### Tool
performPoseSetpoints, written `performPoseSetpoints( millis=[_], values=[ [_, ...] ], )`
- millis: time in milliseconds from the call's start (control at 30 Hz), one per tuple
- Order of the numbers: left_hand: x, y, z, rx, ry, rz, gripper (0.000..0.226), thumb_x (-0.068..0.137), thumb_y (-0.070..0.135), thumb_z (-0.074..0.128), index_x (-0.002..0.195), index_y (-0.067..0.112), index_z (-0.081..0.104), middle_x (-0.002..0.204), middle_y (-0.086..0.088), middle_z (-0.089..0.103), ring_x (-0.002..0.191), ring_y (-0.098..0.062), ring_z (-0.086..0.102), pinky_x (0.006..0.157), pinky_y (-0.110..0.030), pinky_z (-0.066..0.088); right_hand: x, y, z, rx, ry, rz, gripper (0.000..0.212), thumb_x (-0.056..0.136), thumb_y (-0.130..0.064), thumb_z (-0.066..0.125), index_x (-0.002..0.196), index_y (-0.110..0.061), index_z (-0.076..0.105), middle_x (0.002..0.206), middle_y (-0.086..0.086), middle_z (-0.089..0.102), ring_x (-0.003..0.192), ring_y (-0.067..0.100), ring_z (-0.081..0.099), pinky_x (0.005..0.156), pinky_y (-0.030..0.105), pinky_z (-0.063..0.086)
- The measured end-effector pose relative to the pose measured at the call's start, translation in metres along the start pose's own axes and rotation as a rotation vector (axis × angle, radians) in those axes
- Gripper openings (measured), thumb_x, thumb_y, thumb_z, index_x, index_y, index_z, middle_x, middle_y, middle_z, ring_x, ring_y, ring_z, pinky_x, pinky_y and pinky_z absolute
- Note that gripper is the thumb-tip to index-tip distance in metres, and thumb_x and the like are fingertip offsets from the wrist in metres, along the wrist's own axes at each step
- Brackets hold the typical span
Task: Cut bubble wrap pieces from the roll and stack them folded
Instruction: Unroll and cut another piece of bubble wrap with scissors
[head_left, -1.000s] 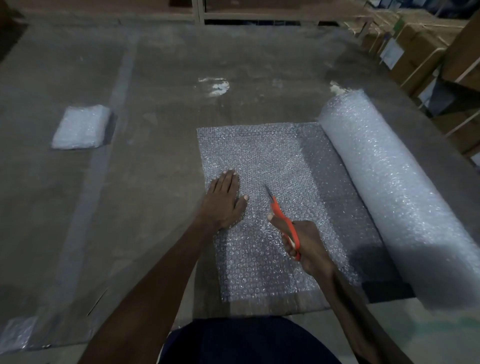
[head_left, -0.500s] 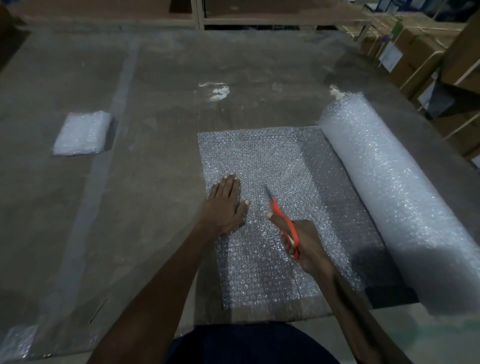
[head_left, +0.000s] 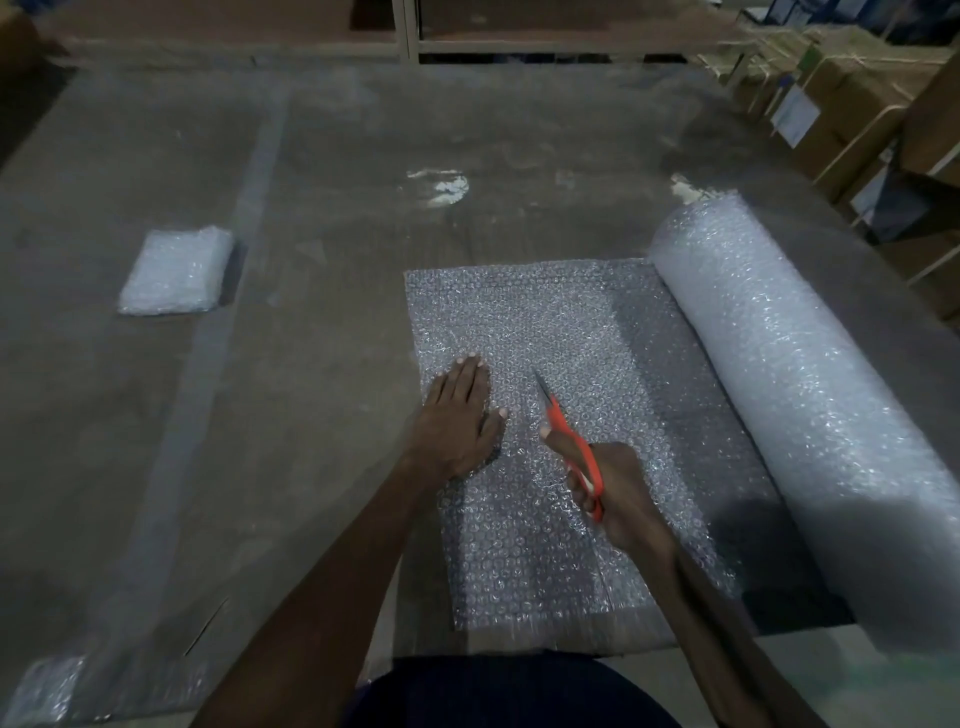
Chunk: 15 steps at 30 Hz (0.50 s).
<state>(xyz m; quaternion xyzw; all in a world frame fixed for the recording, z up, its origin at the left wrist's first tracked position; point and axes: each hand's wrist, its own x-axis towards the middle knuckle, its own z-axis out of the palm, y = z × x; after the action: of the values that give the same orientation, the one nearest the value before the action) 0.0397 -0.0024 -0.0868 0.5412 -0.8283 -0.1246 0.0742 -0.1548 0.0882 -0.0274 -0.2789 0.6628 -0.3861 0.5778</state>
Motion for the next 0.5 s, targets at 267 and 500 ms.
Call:
performPoseSetpoints(
  millis=[267, 500],
  values=[
    [0.0003, 0.0007, -0.0013, -0.009, -0.008, -0.009, 0.069, 0.107, 0.047, 0.025, 0.159, 0.007, 0.005, 0.167, -0.012, 0.000, 0.154, -0.025, -0.004, 0.125, -0.039, -0.003, 0.0051, -0.0005, -0.0006, 0.011, -0.017, -0.019, 0.040, 0.075, -0.033, 0.089, 0.072, -0.002, 0.064, 0.052, 0.008, 0.053, 0.035, 0.014, 0.040, 0.037, 0.020, 0.032],
    [-0.0009, -0.0003, 0.0005, -0.017, -0.003, -0.010, 0.069, 0.107, 0.047, 0.025, 0.159, 0.007, 0.005, 0.167, -0.012, 0.000, 0.154, -0.025, -0.004, 0.124, -0.039, -0.003, 0.0082, -0.0029, 0.0005, -0.002, -0.013, -0.030, 0.039, 0.077, -0.036, 0.087, 0.071, -0.004, 0.067, 0.054, 0.007, 0.055, 0.037, 0.014, 0.042, 0.039, 0.021, 0.034]
  ],
)
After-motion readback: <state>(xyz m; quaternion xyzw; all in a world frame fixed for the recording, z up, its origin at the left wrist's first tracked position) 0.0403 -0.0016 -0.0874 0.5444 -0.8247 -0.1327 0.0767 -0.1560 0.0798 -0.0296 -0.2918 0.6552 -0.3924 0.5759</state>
